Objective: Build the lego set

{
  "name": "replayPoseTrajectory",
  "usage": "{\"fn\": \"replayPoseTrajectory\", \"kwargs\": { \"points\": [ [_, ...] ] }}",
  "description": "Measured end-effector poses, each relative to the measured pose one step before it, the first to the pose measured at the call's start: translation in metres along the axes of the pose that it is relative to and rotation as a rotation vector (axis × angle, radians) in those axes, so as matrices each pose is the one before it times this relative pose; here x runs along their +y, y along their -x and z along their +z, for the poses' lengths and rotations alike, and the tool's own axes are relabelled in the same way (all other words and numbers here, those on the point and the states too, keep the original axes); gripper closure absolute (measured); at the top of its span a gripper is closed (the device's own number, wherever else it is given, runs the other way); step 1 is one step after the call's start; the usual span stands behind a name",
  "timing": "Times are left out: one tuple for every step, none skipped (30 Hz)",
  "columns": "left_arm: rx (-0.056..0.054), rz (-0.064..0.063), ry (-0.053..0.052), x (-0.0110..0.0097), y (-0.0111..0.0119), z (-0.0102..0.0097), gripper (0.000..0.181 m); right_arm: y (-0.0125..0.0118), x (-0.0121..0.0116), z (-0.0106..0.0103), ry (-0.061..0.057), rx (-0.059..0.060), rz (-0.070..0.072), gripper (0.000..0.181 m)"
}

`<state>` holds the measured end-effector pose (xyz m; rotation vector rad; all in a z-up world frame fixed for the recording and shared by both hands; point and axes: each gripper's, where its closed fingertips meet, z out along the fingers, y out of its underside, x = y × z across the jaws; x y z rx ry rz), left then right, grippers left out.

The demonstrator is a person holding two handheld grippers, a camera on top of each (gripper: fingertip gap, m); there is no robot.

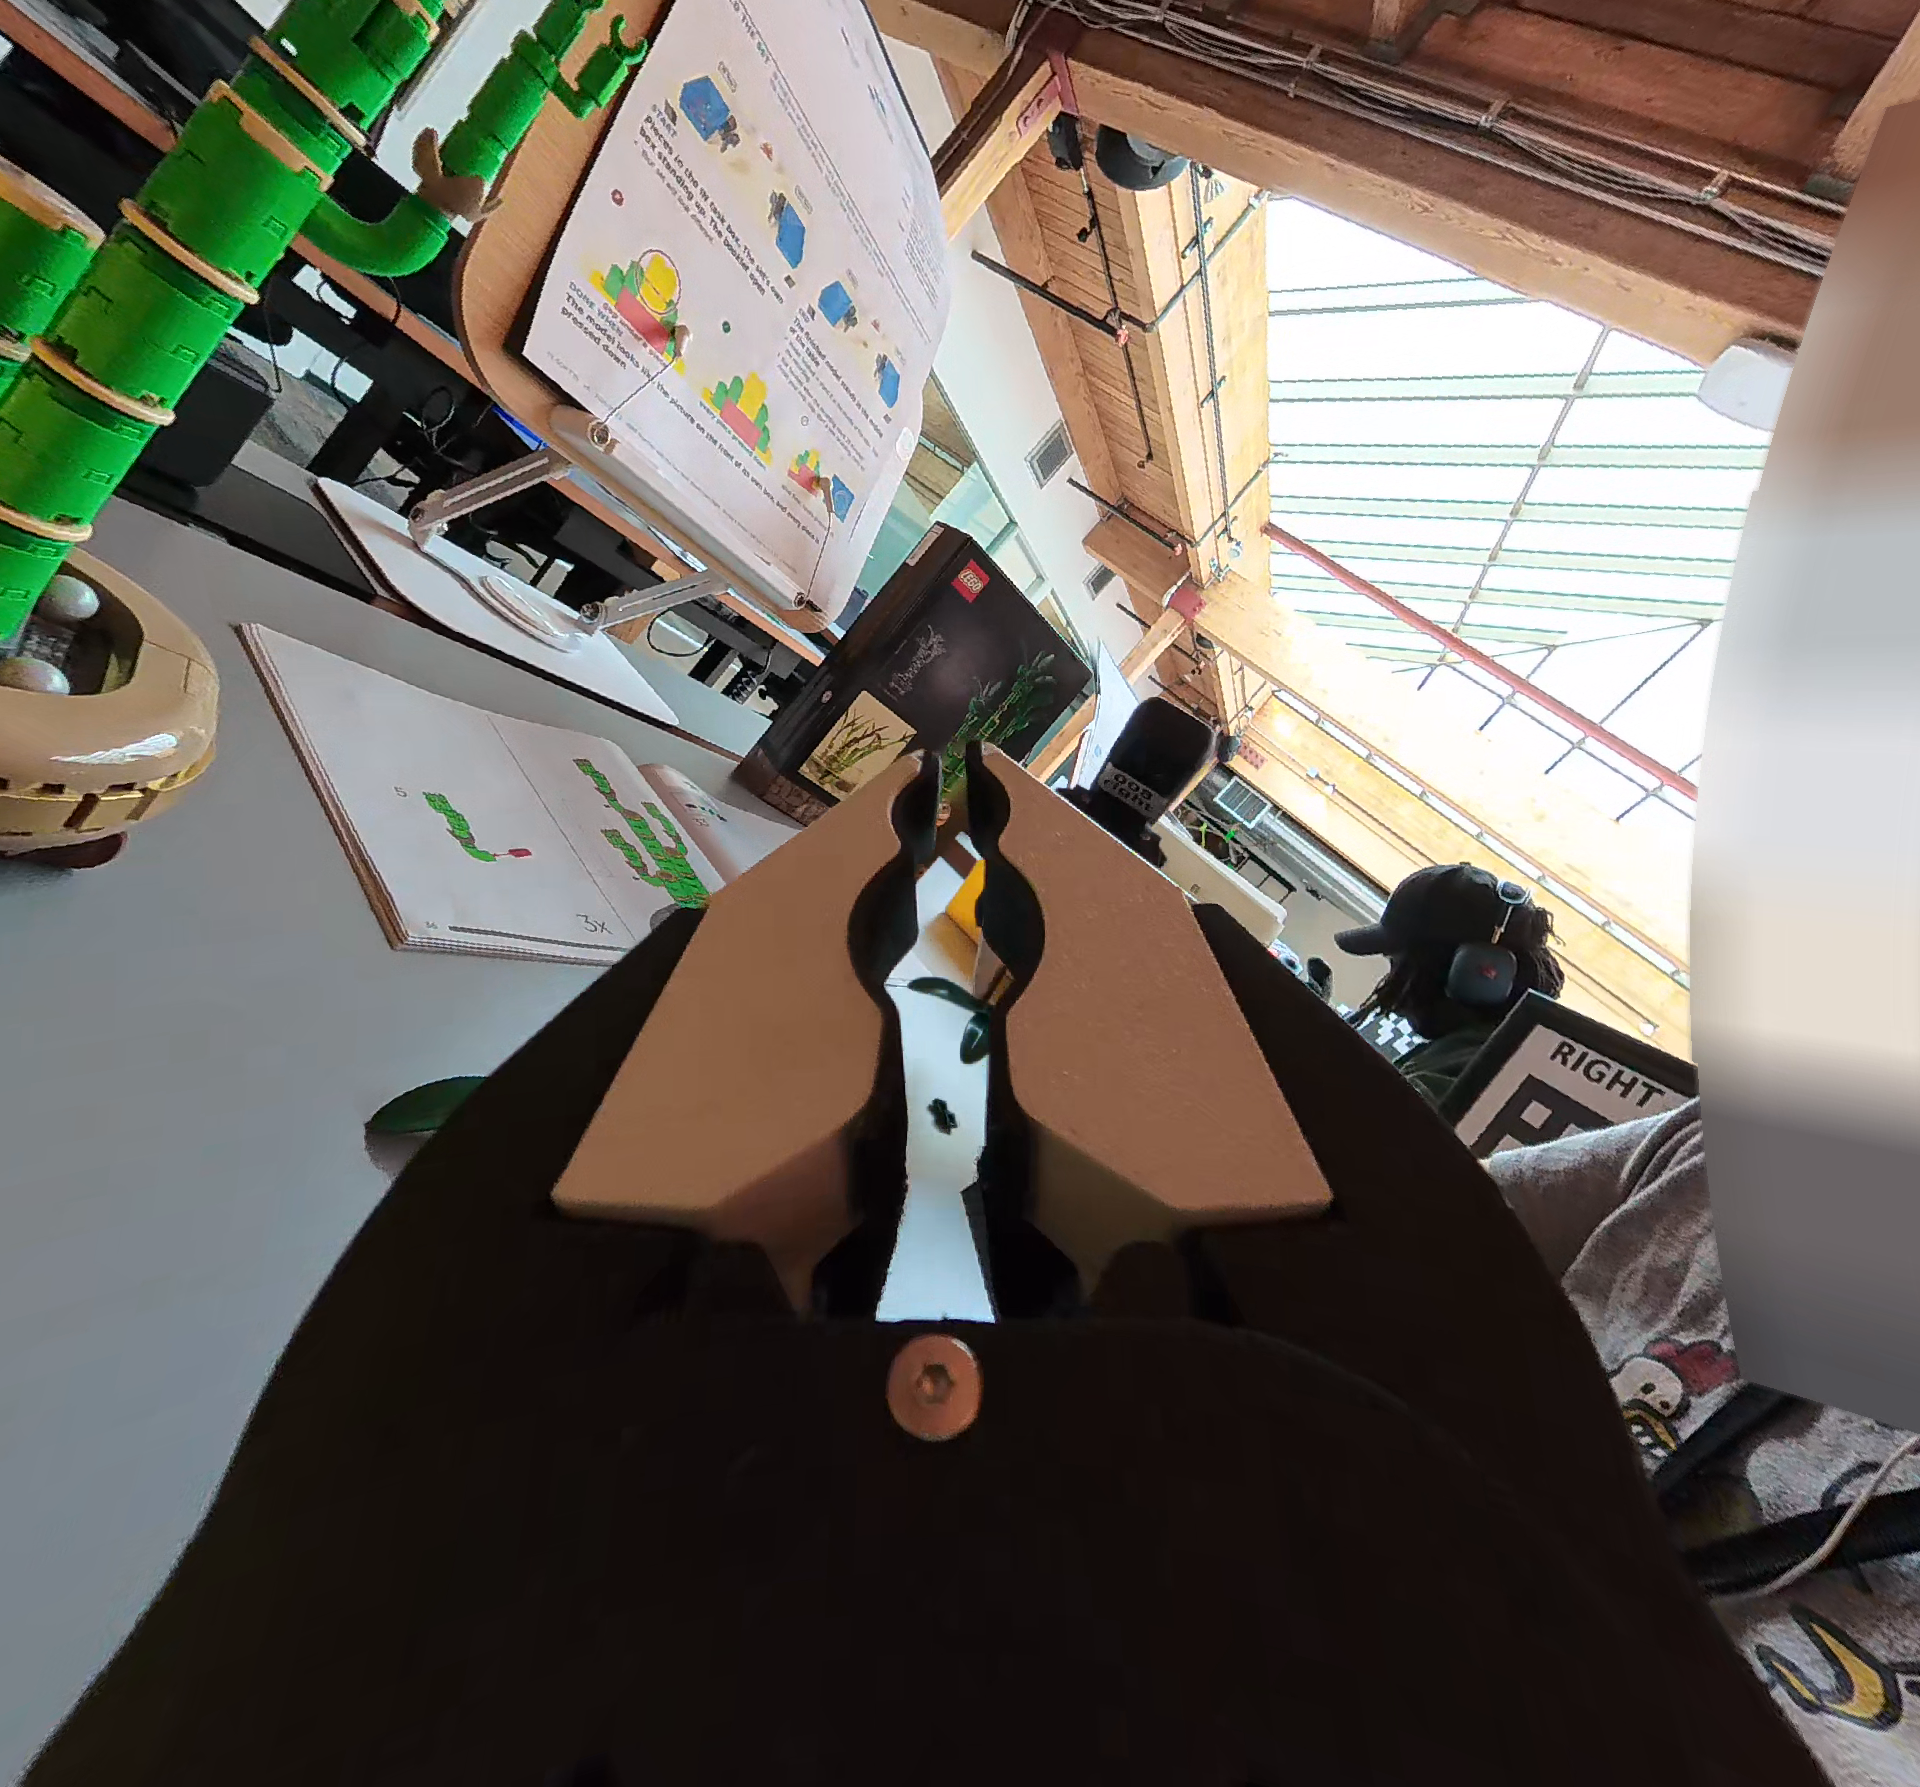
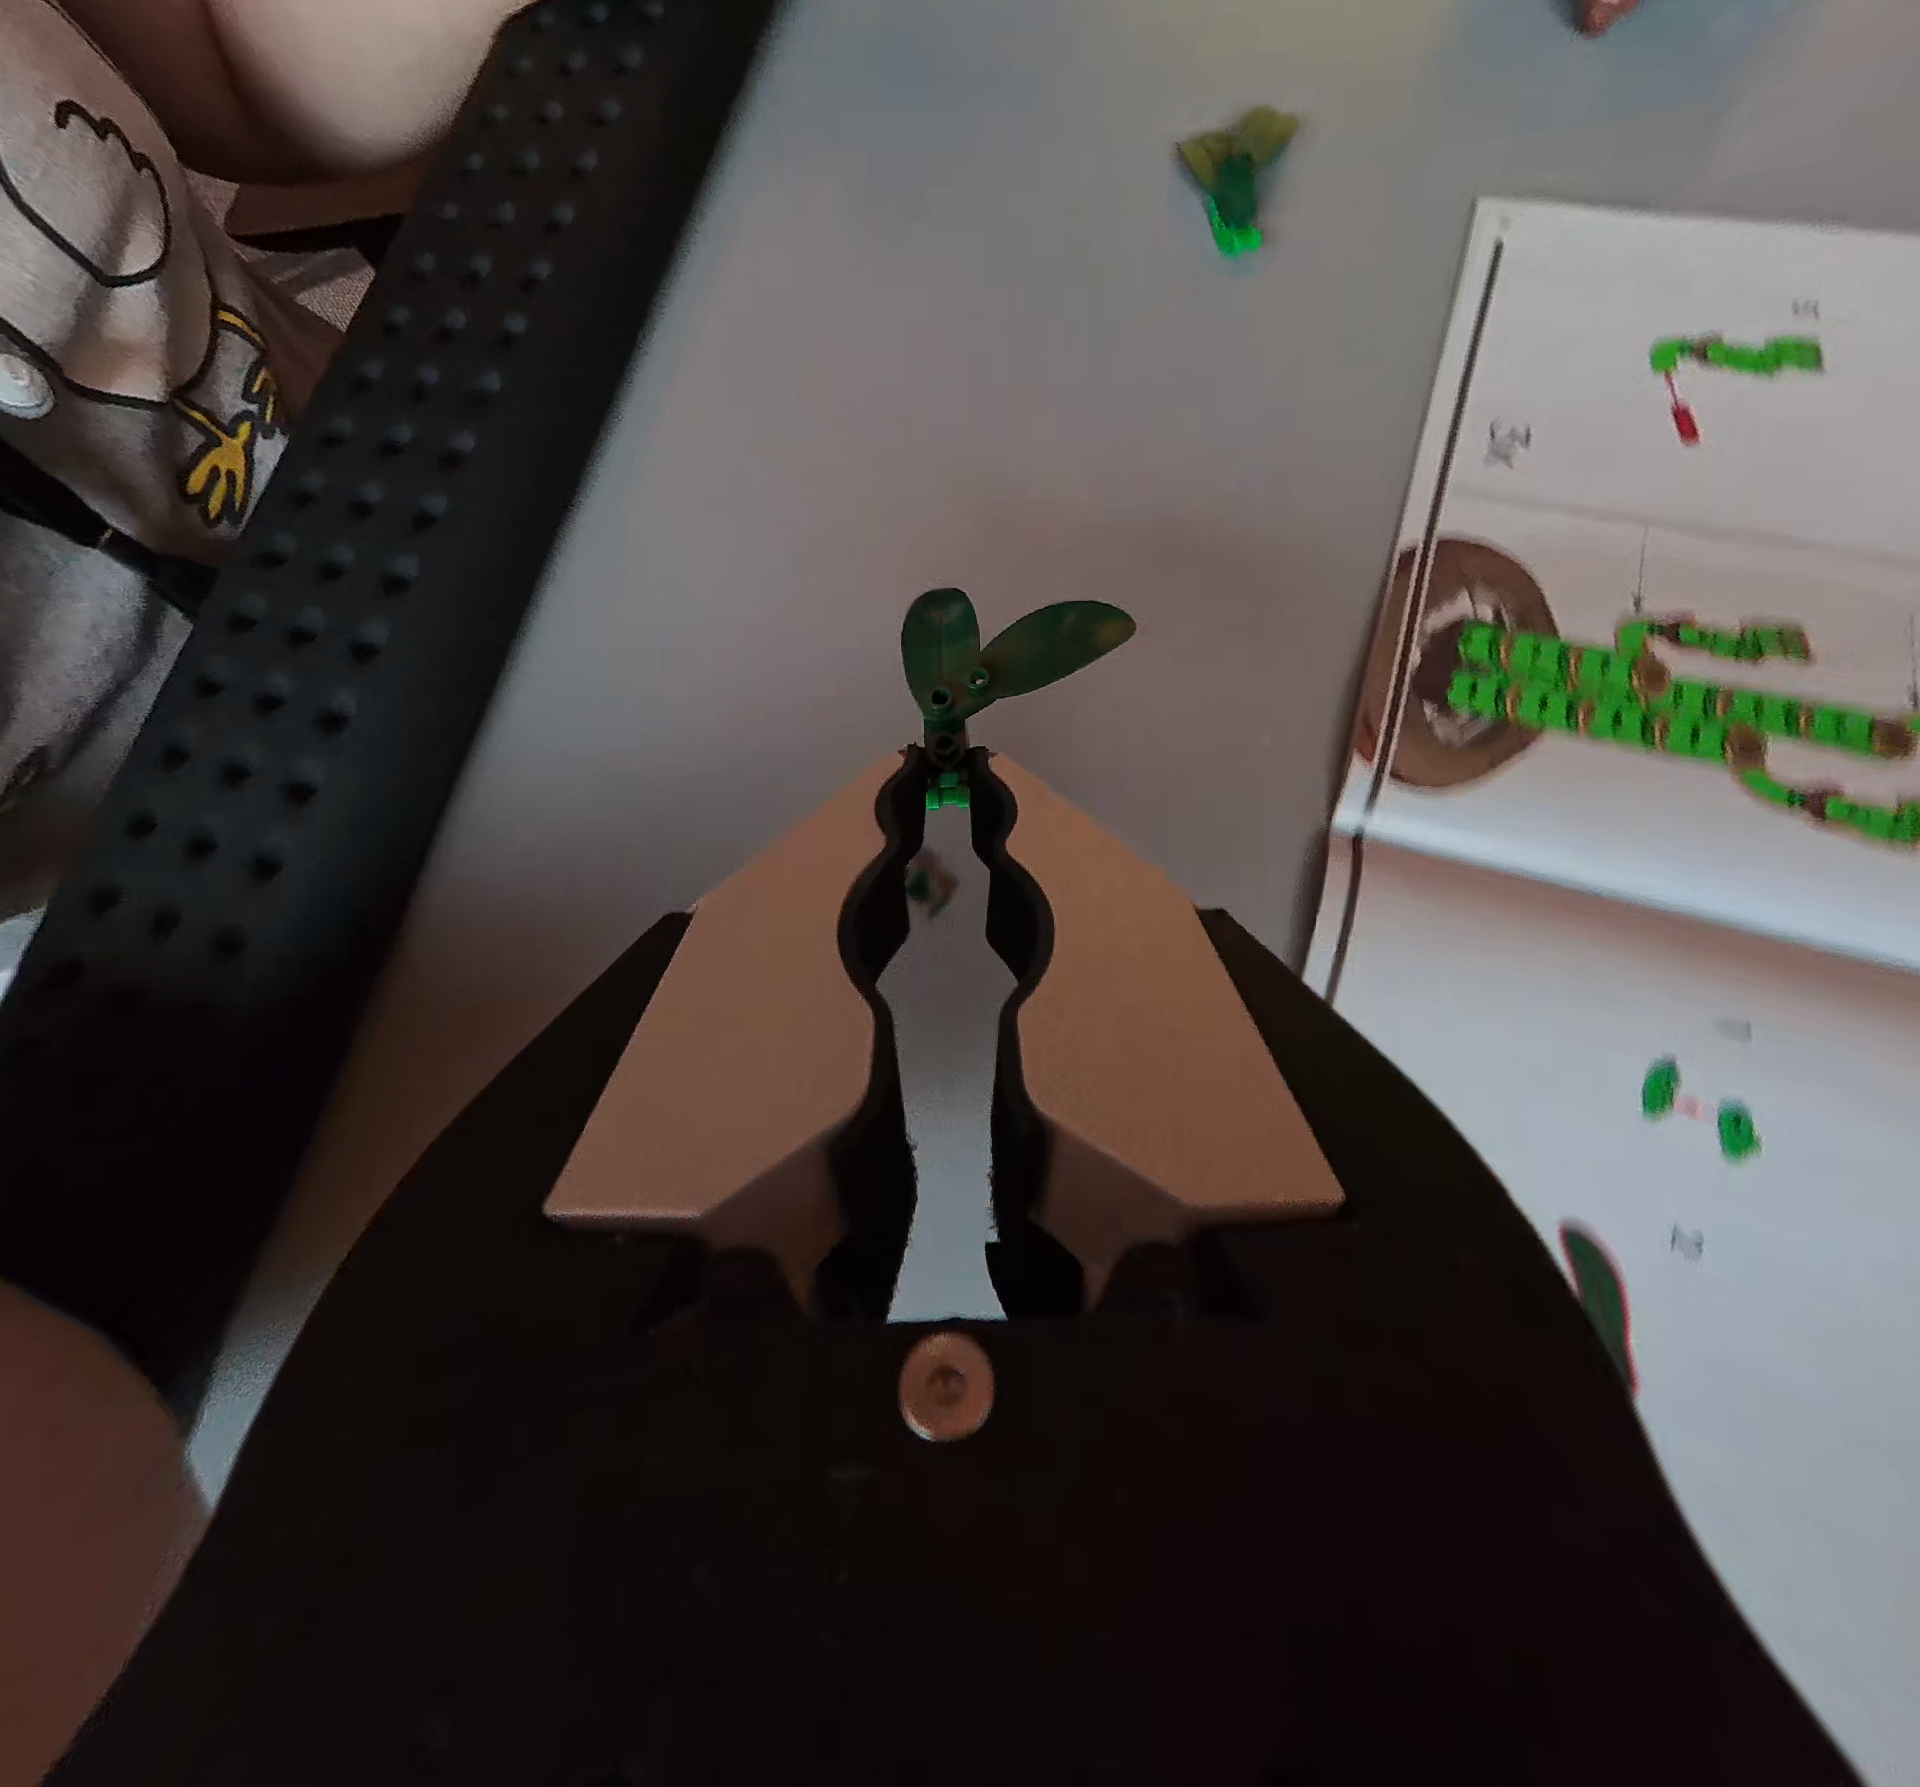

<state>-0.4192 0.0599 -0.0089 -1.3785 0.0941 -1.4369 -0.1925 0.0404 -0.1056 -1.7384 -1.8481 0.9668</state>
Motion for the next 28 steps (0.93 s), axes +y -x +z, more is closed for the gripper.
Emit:
{"fn": "replayPoseTrajectory", "kwargs": {
  "points": [
    [0.0012,-0.0013,0.0031,0.00069,-0.00011,0.00029,0.179,-0.00009,0.00758,-0.00858,0.0095,0.006,0.0307,0.175],
    [0.001,-0.0001,0.0036,0.00073,-0.00018,0.00048,0.179,-0.00132,0.00804,-0.00859,0.0104,0.0132,0.0309,0.175],
    [0.0008,0.001,0.0042,0.00076,-0.00035,0.00039,0.178,-0.00164,0.00811,-0.00856,0.009,0.0153,0.0304,0.175],
    [0.0,0.0017,0.0047,0.00078,-0.00021,0.00051,0.178,-0.00099,0.00799,-0.00871,0.0084,0.0127,0.0341,0.175],
    [-0.0005,0.0019,0.0051,0.00093,-0.00023,0.00051,0.178,-0.00091,0.00844,-0.00905,0.0104,0.015,0.037,0.175],
    [0.0004,0.0023,0.0052,0.00106,-0.00037,0.00065,0.178,-0.00247,0.00935,-0.00925,0.0158,0.0269,0.0396,0.175],
    [0.0016,0.0022,0.0058,0.00113,-0.00065,0.00072,0.178,-0.0042,0.0107,-0.00887,0.0254,0.0386,0.0418,0.175],
    [0.0024,0.002,0.0072,0.00141,-0.00071,0.00096,0.178,-0.00498,0.01151,-0.0075,0.0339,0.0412,0.041,0.175],
    [0.0018,0.0021,0.0091,0.00181,-0.00058,0.00125,0.178,-0.00368,0.01012,-0.00581,0.0307,0.0306,0.0335,0.175],
    [0.0001,0.0019,0.0119,0.00231,-0.00015,0.0018,0.178,-0.00086,0.00732,-0.00387,0.0182,0.0113,0.0267,0.175],
    [-0.0007,0.0027,0.0154,0.00279,0.00002,0.0023,0.178,0.00053,0.00526,-0.0023,0.0138,0.0014,0.0178,0.175],
    [0.0006,0.0053,0.0182,0.00318,-0.00036,0.00283,0.177,0.00089,0.0034,-0.00153,0.0097,-0.0008,0.0079,0.175],
    [0.0029,0.0082,0.0194,0.00328,-0.00097,0.00307,0.177,0.00032,0.0026,-0.00106,0.0073,0.0014,0.0051,0.175],
    [0.0049,0.0118,0.0198,0.00354,-0.00175,0.00322,0.177,-0.00046,0.0024,-0.00094,0.0096,0.0041,0.0075,0.175],
    [0.0048,0.0144,0.0213,0.0039,-0.00193,0.00334,0.177,-0.0016,0.00285,-0.00075,0.0119,0.0088,0.0093,0.175],
    [0.0028,0.0141,0.0243,0.00441,-0.00185,0.00343,0.177,-0.00185,0.00312,-0.00061,0.0122,0.0087,0.0102,0.175],
    [0.003,0.0124,0.0261,0.0049,-0.00172,0.00368,0.176,-0.0009,0.00286,-0.00034,0.0094,0.002,0.0099,0.175],
    [0.0051,0.0097,0.0273,0.00511,-0.00187,0.00397,0.177,0.00004,0.00192,-0.00011,0.0028,-0.004,0.0068,0.175],
    [0.0076,0.0077,0.0264,0.00476,-0.00223,0.00426,0.177,-0.00054,0.00137,-0.00017,-0.0021,-0.0012,0.0034,0.175],
    [0.0099,0.0076,0.0232,0.0042,-0.0028,0.00441,0.177,-0.00125,0.00131,-0.00043,-0.001,0.0028,0.0047,0.175],
    [0.0106,0.0092,0.0243,0.00413,-0.00288,0.0048,0.177,-0.0013,0.00123,-0.00039,-0.0001,0.0035,0.0058,0.175],
    [0.0098,0.0101,0.028,0.00422,-0.00288,0.00502,0.177,-0.00081,0.00087,-0.00035,-0.0009,0.0016,0.0042,0.175],
    [0.0092,0.0068,0.0256,0.00353,-0.00311,0.00534,0.177,-0.00082,0.00024,-0.00037,-0.0019,0.0031,0.0007,0.175],
    [0.0106,-0.0056,0.0148,0.0012,-0.00365,0.00646,0.177,-0.00062,-0.00076,-0.00027,-0.005,0.0034,-0.0043,0.175],
    [0.0188,-0.0283,0.003,-0.00222,-0.00559,0.00791,0.177,-0.00022,-0.0018,-0.00041,-0.0065,0.0032,-0.0062,0.175],
    [0.0367,-0.0433,-0.0005,-0.00566,-0.00908,0.00981,0.177,0.00062,-0.00244,-0.00033,-0.0058,0.0015,-0.0085,0.175],
    [0.0509,-0.0328,0.0029,-0.00754,-0.01208,0.01166,0.176,0.00168,-0.00308,-0.00044,-0.0083,-0.0021,-0.0146,0.175],
    [0.0457,-0.0108,0.0088,-0.00875,-0.01163,0.01315,0.176,0.00229,-0.00312,-0.00053,-0.0098,-0.0044,-0.0183,0.175]
  ]
}}
